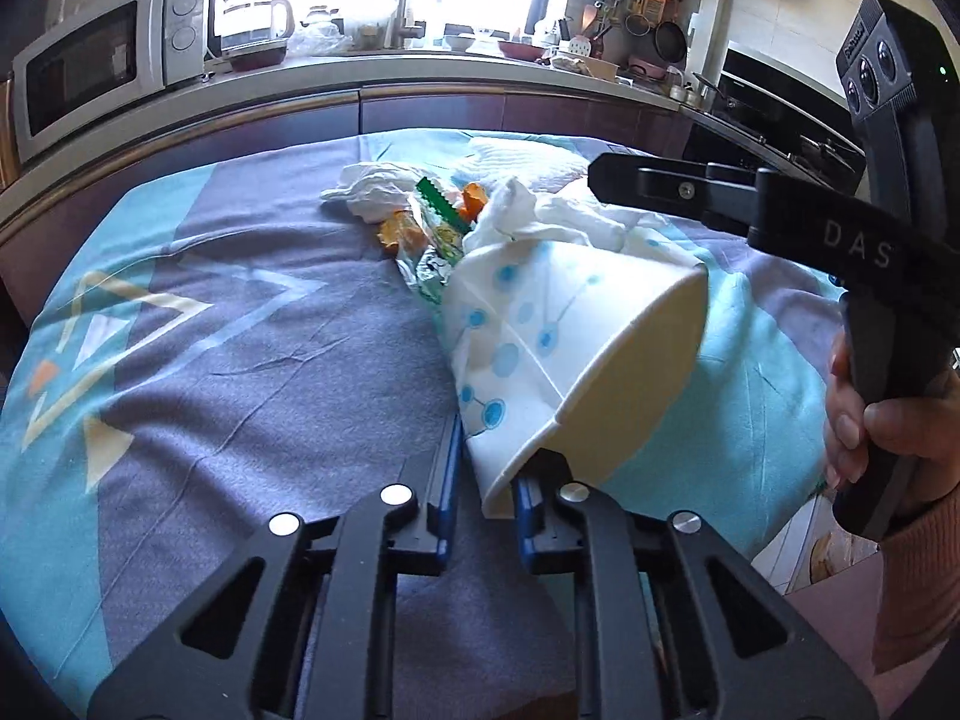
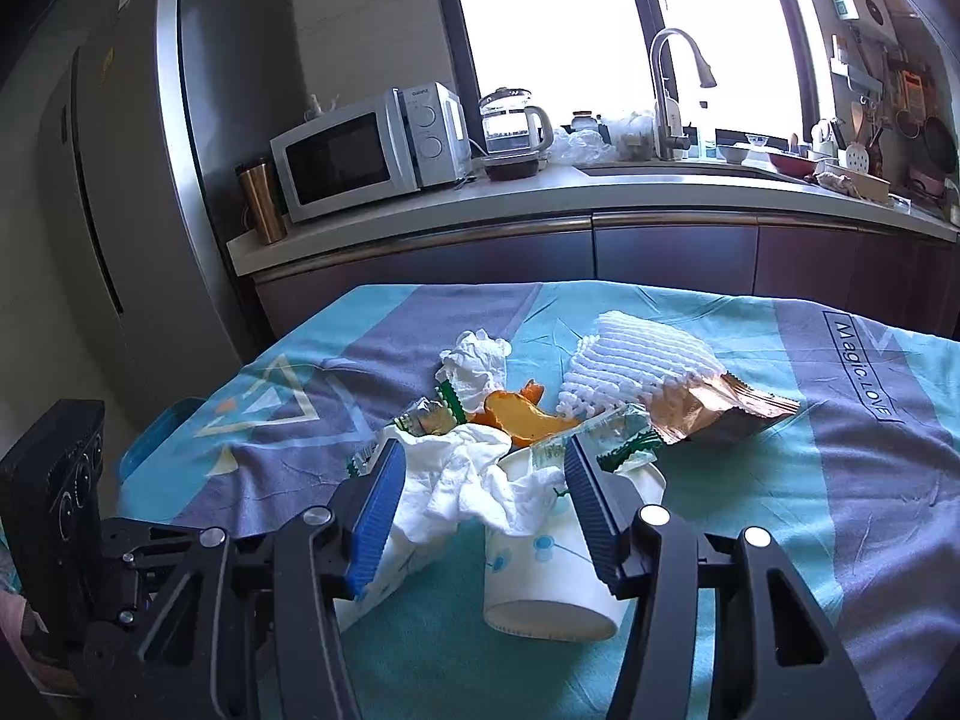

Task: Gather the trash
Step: 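Grasp a blue-dotted paper cup with left gripper while right gripper grasps tissue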

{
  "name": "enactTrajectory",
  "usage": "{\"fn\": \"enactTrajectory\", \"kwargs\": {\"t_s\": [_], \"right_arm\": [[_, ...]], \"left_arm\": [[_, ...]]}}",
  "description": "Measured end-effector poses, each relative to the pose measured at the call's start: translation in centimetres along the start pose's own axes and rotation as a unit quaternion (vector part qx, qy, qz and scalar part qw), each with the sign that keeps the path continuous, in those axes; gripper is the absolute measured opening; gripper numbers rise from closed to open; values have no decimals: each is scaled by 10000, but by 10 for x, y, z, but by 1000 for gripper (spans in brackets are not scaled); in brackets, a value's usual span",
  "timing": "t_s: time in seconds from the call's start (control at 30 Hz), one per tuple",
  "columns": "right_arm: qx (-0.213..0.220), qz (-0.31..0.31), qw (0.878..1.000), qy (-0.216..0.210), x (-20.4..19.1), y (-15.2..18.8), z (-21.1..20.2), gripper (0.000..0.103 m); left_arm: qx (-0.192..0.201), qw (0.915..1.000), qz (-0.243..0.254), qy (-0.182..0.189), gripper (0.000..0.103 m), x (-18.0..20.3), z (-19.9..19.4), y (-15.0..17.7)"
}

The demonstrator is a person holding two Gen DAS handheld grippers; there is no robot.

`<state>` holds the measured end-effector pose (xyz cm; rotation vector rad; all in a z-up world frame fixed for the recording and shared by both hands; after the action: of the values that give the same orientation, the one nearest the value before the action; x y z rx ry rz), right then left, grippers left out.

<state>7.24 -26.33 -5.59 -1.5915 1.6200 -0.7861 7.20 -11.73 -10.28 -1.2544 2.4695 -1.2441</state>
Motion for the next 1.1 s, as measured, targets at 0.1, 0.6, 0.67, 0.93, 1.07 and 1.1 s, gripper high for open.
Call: {"fn": "enactTrajectory", "kwargs": {"t_s": [0.1, 0.6, 0.67, 0.93, 1.07, 1.1], "right_arm": [[-46, -49, 10000, 0, -3, 2, 1, 50], [-294, -580, 9978, 87, -35, 15, 18, 49], [-343, -591, 9977, 45, -39, 16, 21, 46], [-276, -189, 9993, -193, -36, 14, 20, 41], [-338, -15, 9991, -262, -31, 15, 20, 22], [-341, 7, 9991, -258, -30, 15, 19, 17]], "left_arm": [[91, 9999, -56, -27, 10, -8, -10, 3], [621, 9969, -265, -392, 8, -40, -57, 8], [662, 9963, -306, -460, 8, -44, -61, 9], [751, 9936, -530, -655, 8, -64, -74, 13], [782, 9928, -538, -736, 8, -68, -78, 13], [793, 9925, -522, -770, 8, -68, -78, 13]]}}
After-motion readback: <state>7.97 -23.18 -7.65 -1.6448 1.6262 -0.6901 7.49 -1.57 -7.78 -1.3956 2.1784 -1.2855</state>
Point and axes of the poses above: each gripper's, at about its wrist camera, not at the fingertips, and z roughly the way its jaws point, x to its right, y to its underside, the point moved 3 cm from there along z, roughly the way its jaws point, and after that the axes turned 10 degrees about y, right-handed, at the moved point
